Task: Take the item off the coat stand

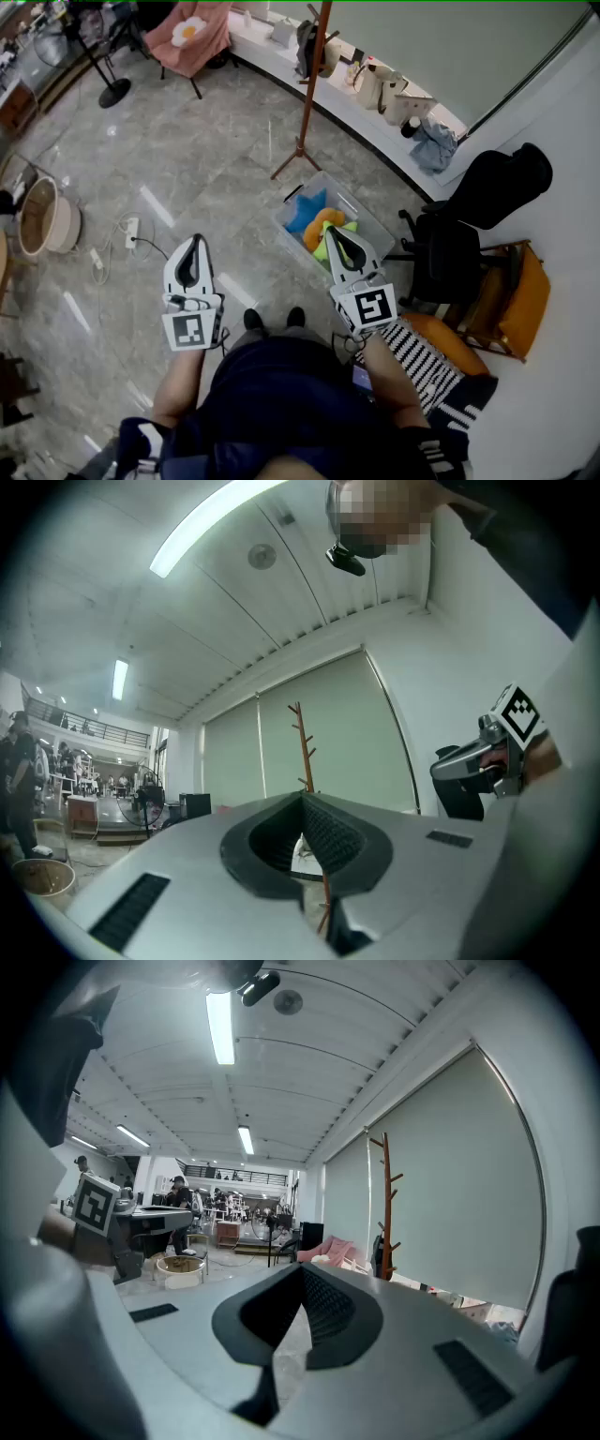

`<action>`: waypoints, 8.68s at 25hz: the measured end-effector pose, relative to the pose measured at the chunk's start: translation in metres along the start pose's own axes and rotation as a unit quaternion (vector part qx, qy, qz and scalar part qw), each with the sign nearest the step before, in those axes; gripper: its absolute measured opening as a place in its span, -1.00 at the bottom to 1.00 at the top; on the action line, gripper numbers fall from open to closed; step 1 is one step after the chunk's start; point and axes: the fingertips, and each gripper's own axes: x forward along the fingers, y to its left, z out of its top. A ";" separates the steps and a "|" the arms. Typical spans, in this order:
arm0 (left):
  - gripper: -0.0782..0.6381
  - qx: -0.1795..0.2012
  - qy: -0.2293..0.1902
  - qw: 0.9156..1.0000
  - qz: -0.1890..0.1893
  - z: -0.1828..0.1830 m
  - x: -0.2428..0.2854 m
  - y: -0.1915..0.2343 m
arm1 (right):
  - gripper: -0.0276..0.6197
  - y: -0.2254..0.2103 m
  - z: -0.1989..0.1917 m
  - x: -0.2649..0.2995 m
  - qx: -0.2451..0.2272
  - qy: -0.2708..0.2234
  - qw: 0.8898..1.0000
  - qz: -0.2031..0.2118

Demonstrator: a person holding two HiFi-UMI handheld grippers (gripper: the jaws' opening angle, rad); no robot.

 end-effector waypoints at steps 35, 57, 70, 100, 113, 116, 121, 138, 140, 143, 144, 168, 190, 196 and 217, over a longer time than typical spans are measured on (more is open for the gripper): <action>-0.71 -0.009 0.011 1.000 -0.003 -0.009 0.012 -0.002 | -0.85 -0.007 -0.004 0.000 -0.022 -0.003 1.000 -0.004; -0.15 -0.010 0.007 0.998 -0.054 -0.001 0.055 -0.043 | -0.85 -0.037 -0.014 -0.004 -0.020 0.002 1.000 0.018; 0.20 -0.005 0.024 0.997 -0.078 -0.001 0.095 -0.052 | -0.85 -0.062 -0.024 -0.011 -0.011 0.005 0.999 0.032; 0.20 -0.018 -0.002 0.957 -0.289 -0.048 0.385 0.127 | -0.85 -0.072 0.002 0.289 0.016 0.041 0.992 -0.120; 0.20 -0.018 0.015 0.941 -0.336 -0.073 0.553 0.097 | -0.85 -0.165 -0.014 0.362 0.043 0.043 0.989 -0.132; 0.20 -0.019 0.014 0.937 -0.350 -0.080 0.585 0.092 | -0.85 -0.177 -0.014 0.374 0.042 0.045 0.988 -0.139; 0.20 -0.016 0.002 0.919 -0.394 -0.089 0.646 0.086 | -0.85 -0.190 -0.010 0.405 0.048 0.046 0.984 -0.165; 0.20 -0.013 0.003 0.826 -0.564 -0.146 0.829 0.069 | -0.85 -0.232 0.006 0.539 0.068 0.058 0.946 -0.311; 0.20 -0.013 0.003 0.819 -0.573 -0.152 0.842 0.061 | -0.85 -0.237 0.009 0.546 0.065 0.052 0.947 -0.310; 0.20 -0.008 -0.003 0.810 -0.587 -0.161 0.858 0.050 | -0.85 -0.244 0.011 0.551 0.067 0.051 0.948 -0.307; 0.20 -0.007 -0.004 0.808 -0.589 -0.164 0.863 0.047 | -0.85 -0.247 0.011 0.552 0.067 0.052 0.948 -0.306; 0.20 0.004 0.055 0.744 -0.666 -0.230 0.942 -0.008 | -0.85 -0.280 -0.007 0.549 0.087 0.097 0.939 -0.319; -0.55 0.056 0.035 0.692 -0.718 -0.227 0.938 -0.027 | -0.85 -0.285 -0.021 0.548 0.099 0.114 0.933 -0.328; -0.67 0.073 0.030 0.693 -0.717 -0.227 0.934 -0.026 | -0.85 -0.285 -0.021 0.548 0.098 0.112 0.934 -0.326; -0.70 0.067 0.025 0.706 -0.705 -0.211 0.936 -0.010 | -0.85 -0.282 -0.028 0.545 0.097 0.116 0.934 -0.322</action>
